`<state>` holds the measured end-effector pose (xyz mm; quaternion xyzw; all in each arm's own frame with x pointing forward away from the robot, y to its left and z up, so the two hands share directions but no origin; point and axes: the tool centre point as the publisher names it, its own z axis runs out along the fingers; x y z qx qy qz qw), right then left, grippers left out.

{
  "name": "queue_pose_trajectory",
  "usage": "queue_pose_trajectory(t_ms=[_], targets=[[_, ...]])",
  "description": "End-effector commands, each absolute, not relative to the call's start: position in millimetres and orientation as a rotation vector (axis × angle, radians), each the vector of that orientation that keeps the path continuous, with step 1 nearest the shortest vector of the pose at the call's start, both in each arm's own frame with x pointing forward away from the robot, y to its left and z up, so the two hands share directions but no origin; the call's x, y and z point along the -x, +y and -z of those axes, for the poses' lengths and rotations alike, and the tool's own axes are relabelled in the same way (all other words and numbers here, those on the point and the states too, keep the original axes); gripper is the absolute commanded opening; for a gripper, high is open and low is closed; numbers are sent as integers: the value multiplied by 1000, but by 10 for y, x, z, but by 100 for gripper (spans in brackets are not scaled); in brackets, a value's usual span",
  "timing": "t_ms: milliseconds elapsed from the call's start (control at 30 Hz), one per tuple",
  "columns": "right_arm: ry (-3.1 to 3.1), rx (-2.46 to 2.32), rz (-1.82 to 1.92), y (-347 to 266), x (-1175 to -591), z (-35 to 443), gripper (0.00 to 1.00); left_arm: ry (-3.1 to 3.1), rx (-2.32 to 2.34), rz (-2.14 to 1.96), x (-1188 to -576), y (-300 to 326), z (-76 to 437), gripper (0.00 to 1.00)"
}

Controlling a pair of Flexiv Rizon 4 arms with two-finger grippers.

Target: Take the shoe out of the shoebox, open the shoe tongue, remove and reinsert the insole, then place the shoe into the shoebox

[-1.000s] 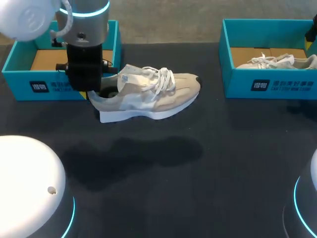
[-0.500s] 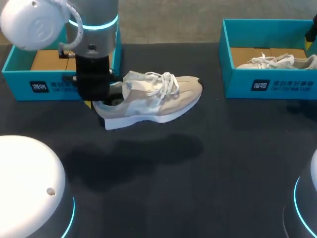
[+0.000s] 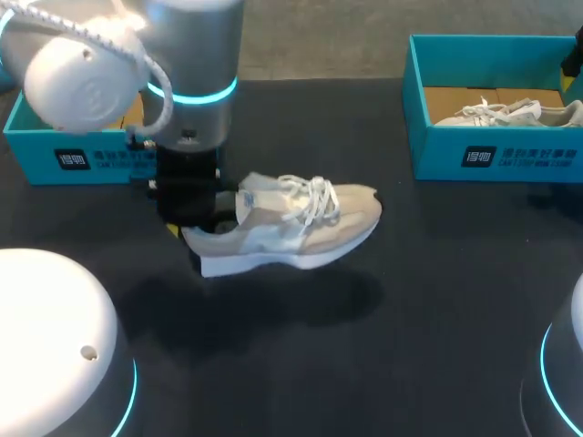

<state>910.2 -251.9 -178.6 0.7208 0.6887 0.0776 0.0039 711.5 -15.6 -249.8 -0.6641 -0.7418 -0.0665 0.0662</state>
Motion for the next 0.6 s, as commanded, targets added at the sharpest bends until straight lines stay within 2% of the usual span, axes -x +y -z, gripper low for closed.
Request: queue_pose_trajectory(t_ms=[33,600], targets=[[2157,-2258,-246,-2515,-9093,1790,100,-2223,2014,200,-7075,-214,2753,0],[2157,-2258,-246,-2515,-9093,1790,100,-2189,1958,262,-7005,-310,3541,0]])
